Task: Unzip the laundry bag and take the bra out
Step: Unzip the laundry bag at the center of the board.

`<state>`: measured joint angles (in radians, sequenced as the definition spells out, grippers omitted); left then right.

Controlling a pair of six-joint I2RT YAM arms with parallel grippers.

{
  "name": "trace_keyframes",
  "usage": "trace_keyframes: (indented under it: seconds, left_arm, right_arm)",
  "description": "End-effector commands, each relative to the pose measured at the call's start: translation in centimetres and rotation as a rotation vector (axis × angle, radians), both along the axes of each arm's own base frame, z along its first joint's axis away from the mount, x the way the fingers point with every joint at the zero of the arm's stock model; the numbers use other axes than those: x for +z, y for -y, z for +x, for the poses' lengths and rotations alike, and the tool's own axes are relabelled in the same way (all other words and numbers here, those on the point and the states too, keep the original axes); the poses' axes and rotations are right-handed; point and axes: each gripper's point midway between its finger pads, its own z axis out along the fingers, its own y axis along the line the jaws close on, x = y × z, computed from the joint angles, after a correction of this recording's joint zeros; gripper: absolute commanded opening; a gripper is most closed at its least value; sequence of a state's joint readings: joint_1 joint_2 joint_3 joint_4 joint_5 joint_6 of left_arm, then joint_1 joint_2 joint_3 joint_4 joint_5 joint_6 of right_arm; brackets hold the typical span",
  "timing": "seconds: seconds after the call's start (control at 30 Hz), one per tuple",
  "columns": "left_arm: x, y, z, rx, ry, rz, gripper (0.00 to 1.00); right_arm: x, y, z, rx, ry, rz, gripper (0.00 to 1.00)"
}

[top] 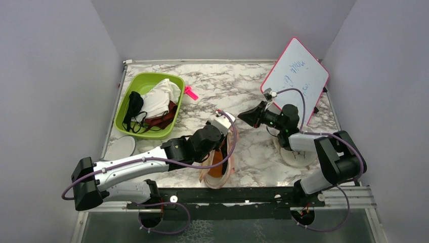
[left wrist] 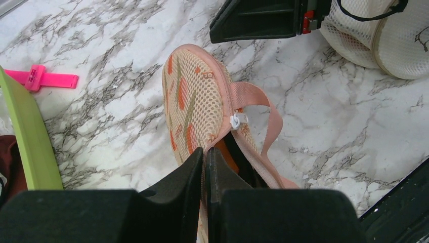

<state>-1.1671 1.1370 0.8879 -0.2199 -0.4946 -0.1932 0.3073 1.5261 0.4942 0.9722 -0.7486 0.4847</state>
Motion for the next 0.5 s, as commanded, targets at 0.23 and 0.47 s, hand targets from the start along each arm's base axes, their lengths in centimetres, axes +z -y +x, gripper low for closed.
trace_keyframes:
  seconds: [0.23,0.47]
  left_arm:
    - [-0.6,-0.1,0.2,0.026,-0.006,0.004,0.00]
    - [-0.3,-0.1,-0.1,0.010,-0.007,-0.015,0.00]
  right_arm:
    - [2.8,-1.4,-7.1,0.168,0.333,-0.063,0.60]
    - [2.9,-3.3,-10.6,0.337,0.552,-0.088,0.47]
